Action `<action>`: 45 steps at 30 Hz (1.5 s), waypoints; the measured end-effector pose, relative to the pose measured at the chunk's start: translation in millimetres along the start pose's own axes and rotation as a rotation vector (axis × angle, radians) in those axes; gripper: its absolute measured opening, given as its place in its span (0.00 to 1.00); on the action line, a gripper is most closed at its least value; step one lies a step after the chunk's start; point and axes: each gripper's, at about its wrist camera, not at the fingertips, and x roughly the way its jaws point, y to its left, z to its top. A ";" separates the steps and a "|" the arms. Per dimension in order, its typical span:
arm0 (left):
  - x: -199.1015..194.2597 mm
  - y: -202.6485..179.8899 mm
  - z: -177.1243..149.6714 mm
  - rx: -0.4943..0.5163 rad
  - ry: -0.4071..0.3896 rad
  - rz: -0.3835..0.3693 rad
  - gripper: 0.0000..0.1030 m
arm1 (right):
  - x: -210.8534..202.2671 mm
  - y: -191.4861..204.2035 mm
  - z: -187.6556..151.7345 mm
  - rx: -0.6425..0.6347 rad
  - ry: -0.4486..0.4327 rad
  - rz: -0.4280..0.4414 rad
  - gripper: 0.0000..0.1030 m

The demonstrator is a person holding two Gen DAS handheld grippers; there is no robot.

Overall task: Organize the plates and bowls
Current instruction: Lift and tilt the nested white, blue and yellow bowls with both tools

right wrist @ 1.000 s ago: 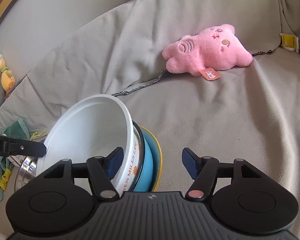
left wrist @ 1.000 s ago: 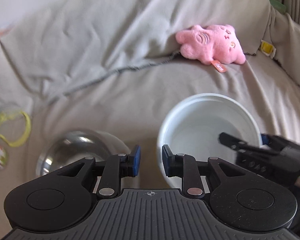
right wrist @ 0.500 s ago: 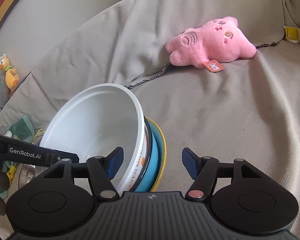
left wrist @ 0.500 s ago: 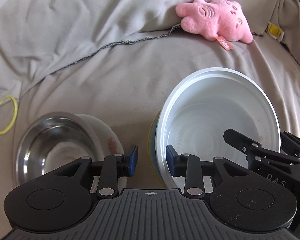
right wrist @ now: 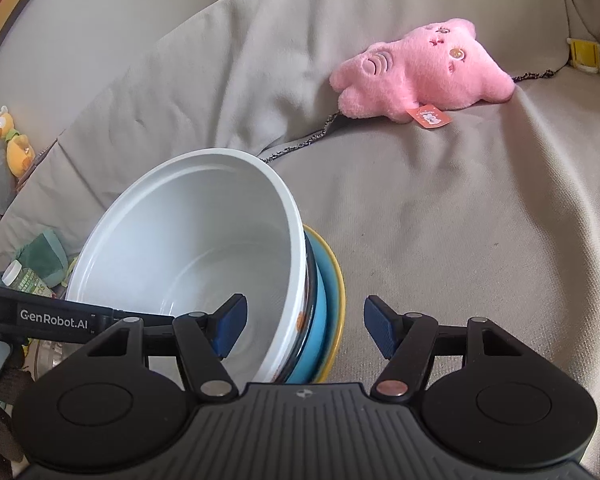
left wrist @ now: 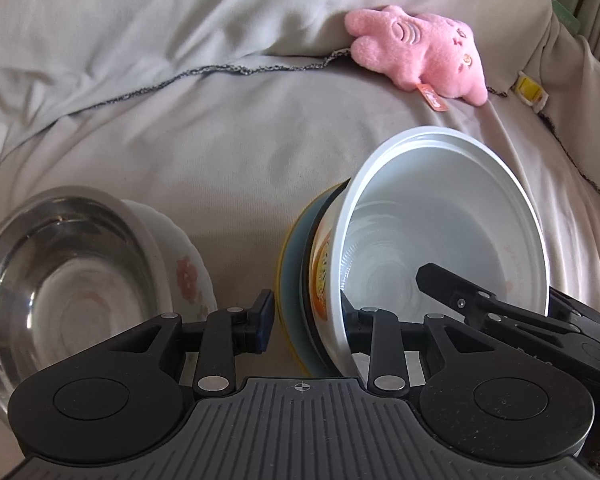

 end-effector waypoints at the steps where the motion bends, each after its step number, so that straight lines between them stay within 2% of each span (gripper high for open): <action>1: 0.7 -0.1 -0.4 -0.001 0.001 -0.005 0.32 | 0.2 -0.3 0.1 0.002 0.001 0.001 0.63; 11: 0.4 -3.4 0.6 -0.001 0.001 -0.008 0.33 | 0.1 -2.1 0.4 0.007 0.001 -0.005 0.63; 15: -0.7 -5.9 1.3 0.000 -0.001 -0.018 0.38 | 0.8 -3.8 1.4 0.014 0.003 -0.026 0.63; 18: -3.5 -8.9 4.5 -0.002 -0.013 -0.040 0.43 | 4.5 -8.1 3.1 0.036 0.029 -0.037 0.59; 23: -2.6 -14.0 6.9 0.032 -0.041 -0.047 0.44 | 7.3 -9.6 6.2 0.044 0.042 -0.041 0.57; 29: 2.1 -2.6 5.2 0.020 -0.007 -0.076 0.43 | 8.9 -2.8 5.2 0.011 0.034 -0.036 0.57; 36: 0.4 -2.6 8.4 0.004 0.007 -0.096 0.45 | 12.1 -13.1 5.1 0.037 0.046 -0.008 0.57; 45: 13.7 -1.6 11.9 -0.071 0.126 -0.094 0.44 | 12.9 -17.3 5.5 0.052 0.055 0.012 0.57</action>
